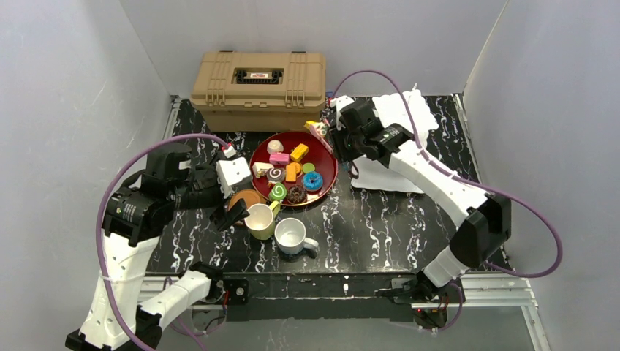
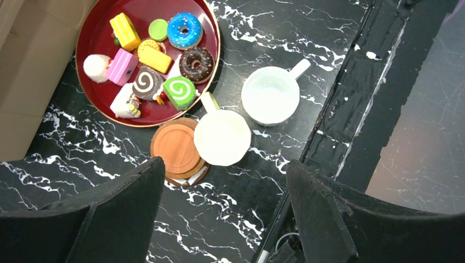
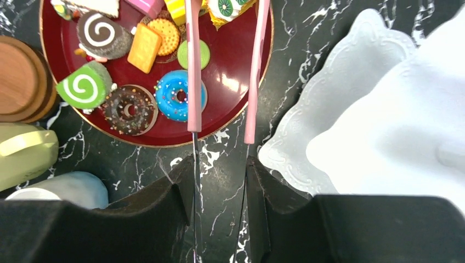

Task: Serve the afternoon tea
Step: Place the desert on the desert table.

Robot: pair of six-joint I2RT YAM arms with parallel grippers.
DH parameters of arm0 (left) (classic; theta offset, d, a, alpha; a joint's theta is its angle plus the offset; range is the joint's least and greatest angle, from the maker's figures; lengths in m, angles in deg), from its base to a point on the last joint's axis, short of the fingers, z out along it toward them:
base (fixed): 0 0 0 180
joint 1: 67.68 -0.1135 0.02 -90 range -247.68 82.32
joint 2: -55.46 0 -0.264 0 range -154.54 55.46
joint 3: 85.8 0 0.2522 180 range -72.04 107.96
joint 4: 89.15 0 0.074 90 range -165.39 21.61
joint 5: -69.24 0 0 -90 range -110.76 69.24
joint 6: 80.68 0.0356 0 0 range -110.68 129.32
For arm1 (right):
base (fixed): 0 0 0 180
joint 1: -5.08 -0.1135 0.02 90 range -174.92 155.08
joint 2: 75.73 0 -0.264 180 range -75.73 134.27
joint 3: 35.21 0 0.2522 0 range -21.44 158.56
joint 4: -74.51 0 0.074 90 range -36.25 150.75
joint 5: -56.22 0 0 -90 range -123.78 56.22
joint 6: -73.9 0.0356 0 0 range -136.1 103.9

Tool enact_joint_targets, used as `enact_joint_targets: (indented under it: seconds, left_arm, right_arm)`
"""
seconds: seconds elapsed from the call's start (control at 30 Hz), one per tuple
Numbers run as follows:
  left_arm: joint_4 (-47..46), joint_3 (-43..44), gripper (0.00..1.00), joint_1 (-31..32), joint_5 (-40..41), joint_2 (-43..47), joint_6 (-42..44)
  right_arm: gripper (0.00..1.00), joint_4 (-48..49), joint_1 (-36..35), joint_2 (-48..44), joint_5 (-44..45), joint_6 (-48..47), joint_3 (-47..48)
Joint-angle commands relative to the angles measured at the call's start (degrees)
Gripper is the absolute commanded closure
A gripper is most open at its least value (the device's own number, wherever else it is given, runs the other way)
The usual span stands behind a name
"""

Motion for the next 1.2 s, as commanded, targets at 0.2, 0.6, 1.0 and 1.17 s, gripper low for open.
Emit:
enact_joint_targets:
  seconds: [0.2,0.6,1.0,1.17]
  left_arm:
    - [-3.0,-3.6,0.2,0.0,3.7,0.1,-5.9]
    - [-2.2,-3.4,0.2,0.0,4.2,1.0,-3.8]
    - [-1.6,-2.7,0.2,-0.1,3.2,1.4,-3.1]
    - [-1.6,-2.6,0.2,-0.1,2.7,1.0,-3.3]
  right_arm:
    - [0.6,-11.4,0.3,-8.7,5.7,1.4,12.1]
    - [0.59,-24.6,0.4,-13.5,11.1,3.3,23.4]
    - [0.57,-36.7,0.4,-20.5,17.8,4.6,23.9]
    - [0.57,-36.4,0.4,-21.2,20.2,4.2,20.8]
